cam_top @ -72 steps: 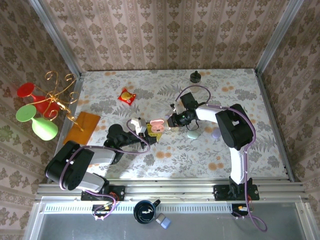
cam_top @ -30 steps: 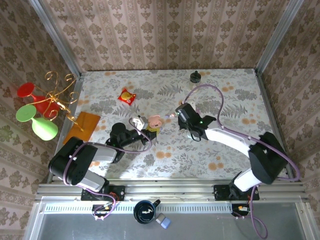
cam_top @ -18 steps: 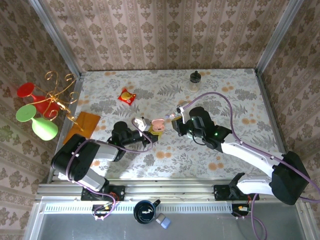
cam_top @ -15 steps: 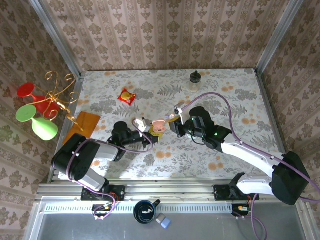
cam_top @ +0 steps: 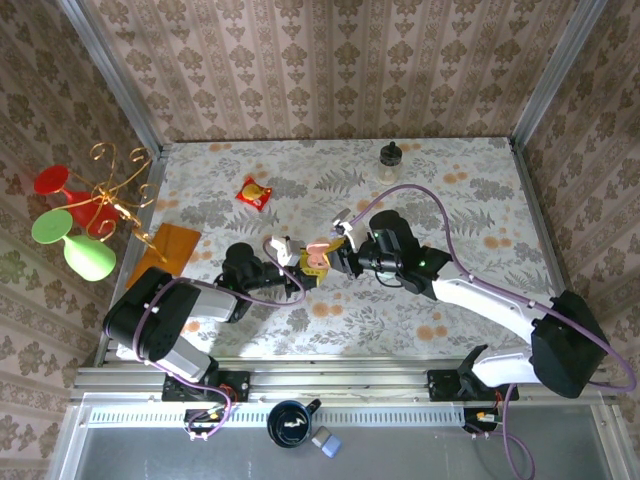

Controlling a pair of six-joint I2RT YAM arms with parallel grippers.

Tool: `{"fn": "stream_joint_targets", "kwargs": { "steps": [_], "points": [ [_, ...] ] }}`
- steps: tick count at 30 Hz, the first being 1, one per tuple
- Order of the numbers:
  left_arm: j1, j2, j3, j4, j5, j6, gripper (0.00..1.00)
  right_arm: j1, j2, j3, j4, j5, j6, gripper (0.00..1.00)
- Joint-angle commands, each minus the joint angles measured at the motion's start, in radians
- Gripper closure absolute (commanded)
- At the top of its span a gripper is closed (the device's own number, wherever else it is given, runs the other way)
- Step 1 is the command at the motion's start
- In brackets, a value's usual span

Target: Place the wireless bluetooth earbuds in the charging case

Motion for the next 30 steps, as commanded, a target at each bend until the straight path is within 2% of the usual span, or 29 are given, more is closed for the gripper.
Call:
{"fn": "stream_joint_targets", "kwargs": {
  "steps": [1, 14, 23, 27, 30],
  "points": [
    [-0.007, -0.006, 0.014, 0.045, 0.031, -0.018, 0.69, 0.008, 0.02, 0.03, -0.005, -0.017, -0.03, 0.84],
    [0.003, -0.019, 0.014, 0.051, 0.013, -0.031, 0.7, 0.008, 0.026, 0.024, -0.055, -0.011, -0.06, 0.83],
    [0.009, -0.024, 0.014, 0.051, 0.002, -0.037, 0.7, 0.008, 0.022, 0.05, -0.058, 0.017, -0.049, 0.75],
    [0.015, -0.023, 0.011, 0.051, -0.006, -0.032, 0.7, 0.005, -0.011, 0.034, -0.036, 0.052, -0.026, 0.65],
    [0.02, -0.016, 0.008, 0.054, -0.015, -0.023, 0.7, -0.019, -0.049, -0.015, 0.056, 0.047, 0.021, 0.55]
  ]
}}
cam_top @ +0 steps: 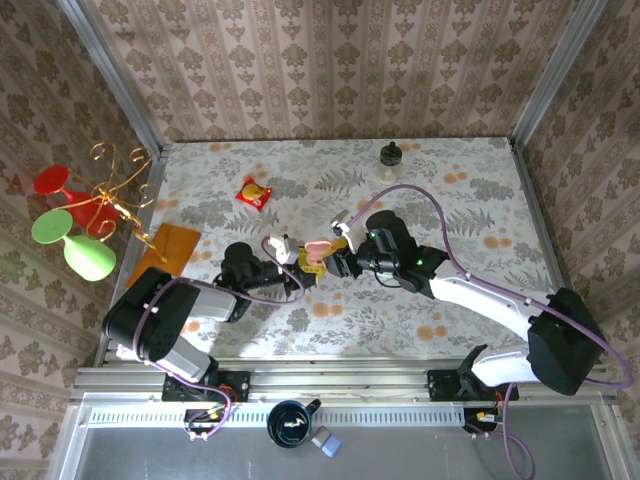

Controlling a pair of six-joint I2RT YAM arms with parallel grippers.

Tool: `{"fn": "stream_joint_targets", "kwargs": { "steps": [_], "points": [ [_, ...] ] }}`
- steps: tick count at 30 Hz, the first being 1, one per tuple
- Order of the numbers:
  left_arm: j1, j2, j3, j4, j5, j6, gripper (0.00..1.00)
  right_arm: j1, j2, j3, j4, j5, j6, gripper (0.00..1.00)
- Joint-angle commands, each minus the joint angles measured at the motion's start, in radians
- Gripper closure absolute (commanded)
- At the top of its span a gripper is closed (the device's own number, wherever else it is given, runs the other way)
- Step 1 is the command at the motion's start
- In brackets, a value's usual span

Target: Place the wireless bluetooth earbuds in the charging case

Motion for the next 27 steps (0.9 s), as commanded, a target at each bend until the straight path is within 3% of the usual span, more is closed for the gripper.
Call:
{"fn": "stream_joint_targets", "kwargs": {
  "steps": [1, 8, 11, 17, 27],
  "points": [
    [0.012, -0.015, 0.006, 0.05, -0.003, 0.0, 0.7, -0.028, -0.067, -0.038, 0.102, 0.014, 0.049, 0.53],
    [0.024, -0.049, -0.037, 0.052, -0.059, 0.031, 0.7, -0.15, -0.066, -0.113, 0.235, 0.029, 0.258, 0.43],
    [0.026, -0.073, -0.055, 0.05, -0.073, 0.038, 0.7, -0.169, 0.005, -0.052, 0.134, 0.123, 0.283, 0.41],
    [0.029, -0.103, -0.07, 0.048, -0.1, 0.004, 0.69, -0.192, 0.277, 0.199, -0.148, 0.135, 0.312, 0.44],
    [0.032, -0.123, -0.097, 0.048, -0.135, 0.02, 0.68, -0.195, 0.611, 0.494, -0.358, 0.249, 0.35, 0.49]
  ]
}}
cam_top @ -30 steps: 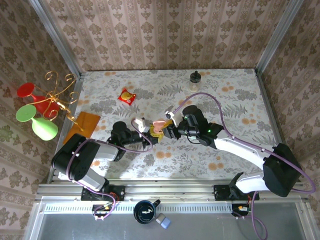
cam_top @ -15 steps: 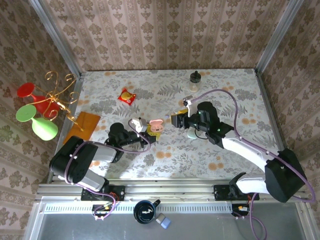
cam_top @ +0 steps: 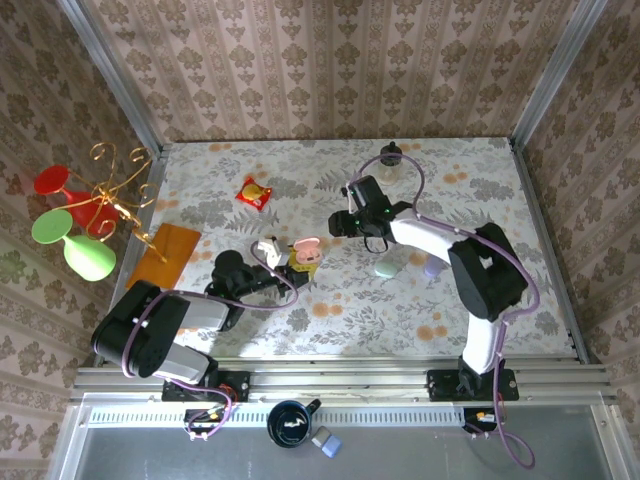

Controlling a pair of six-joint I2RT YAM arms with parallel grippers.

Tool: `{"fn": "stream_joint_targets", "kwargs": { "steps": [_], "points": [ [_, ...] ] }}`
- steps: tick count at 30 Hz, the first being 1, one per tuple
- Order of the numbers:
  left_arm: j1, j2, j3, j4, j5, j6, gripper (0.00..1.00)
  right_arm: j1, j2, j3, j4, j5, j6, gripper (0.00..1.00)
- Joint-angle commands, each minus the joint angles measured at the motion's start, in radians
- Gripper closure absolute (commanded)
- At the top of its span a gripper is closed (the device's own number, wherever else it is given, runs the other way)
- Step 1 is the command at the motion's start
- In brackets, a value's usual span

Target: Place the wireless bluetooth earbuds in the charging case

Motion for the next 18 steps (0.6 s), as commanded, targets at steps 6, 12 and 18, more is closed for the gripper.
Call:
{"fn": "stream_joint_targets", "kwargs": {
  "steps": [6, 12, 18],
  "points": [
    [0.013, -0.015, -0.011, 0.034, -0.002, 0.011, 0.68, -0.004, 0.169, 0.169, -0.169, 0.186, 0.067, 0.57],
    [0.017, -0.007, -0.009, 0.034, 0.005, 0.006, 0.68, 0.019, 0.246, 0.256, -0.217, 0.29, 0.058, 0.58],
    [0.018, -0.001, -0.003, 0.039, 0.015, -0.008, 0.68, 0.042, 0.305, 0.331, -0.284, 0.398, 0.008, 0.59]
  ]
}}
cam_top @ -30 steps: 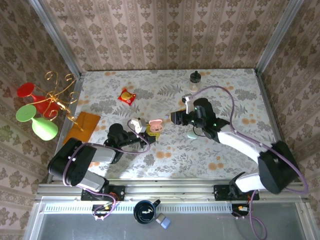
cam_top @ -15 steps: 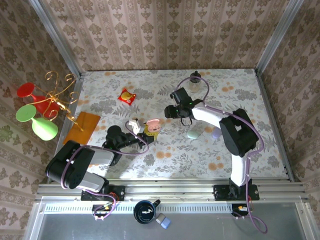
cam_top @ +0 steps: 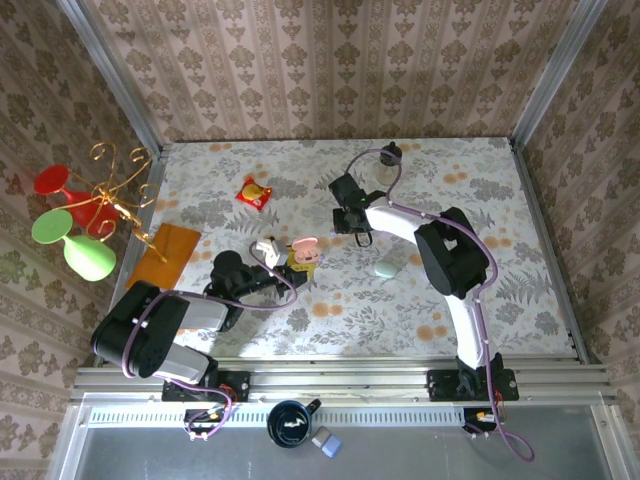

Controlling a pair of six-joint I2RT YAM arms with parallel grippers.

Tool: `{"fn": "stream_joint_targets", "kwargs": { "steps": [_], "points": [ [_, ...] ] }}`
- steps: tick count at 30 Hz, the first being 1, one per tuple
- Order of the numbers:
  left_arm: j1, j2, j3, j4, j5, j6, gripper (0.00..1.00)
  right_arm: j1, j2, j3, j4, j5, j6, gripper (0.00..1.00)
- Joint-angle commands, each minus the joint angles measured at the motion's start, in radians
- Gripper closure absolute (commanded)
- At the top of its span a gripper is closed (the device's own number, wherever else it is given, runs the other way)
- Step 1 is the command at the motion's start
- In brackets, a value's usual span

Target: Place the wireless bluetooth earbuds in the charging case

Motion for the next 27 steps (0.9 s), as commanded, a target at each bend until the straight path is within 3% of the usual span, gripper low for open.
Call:
{"fn": "stream_joint_targets", "kwargs": {
  "steps": [1, 8, 27],
  "points": [
    [0.005, -0.002, 0.002, 0.039, 0.017, -0.009, 0.68, 0.015, 0.037, 0.047, -0.076, 0.106, -0.03, 0.59],
    [0.011, -0.004, 0.002, 0.039, 0.02, -0.013, 0.68, 0.03, 0.046, 0.057, -0.11, 0.111, -0.053, 0.58],
    [0.016, -0.01, 0.002, 0.039, 0.027, -0.012, 0.68, 0.034, -0.107, -0.106, -0.112, 0.116, -0.055, 0.57]
  ]
}}
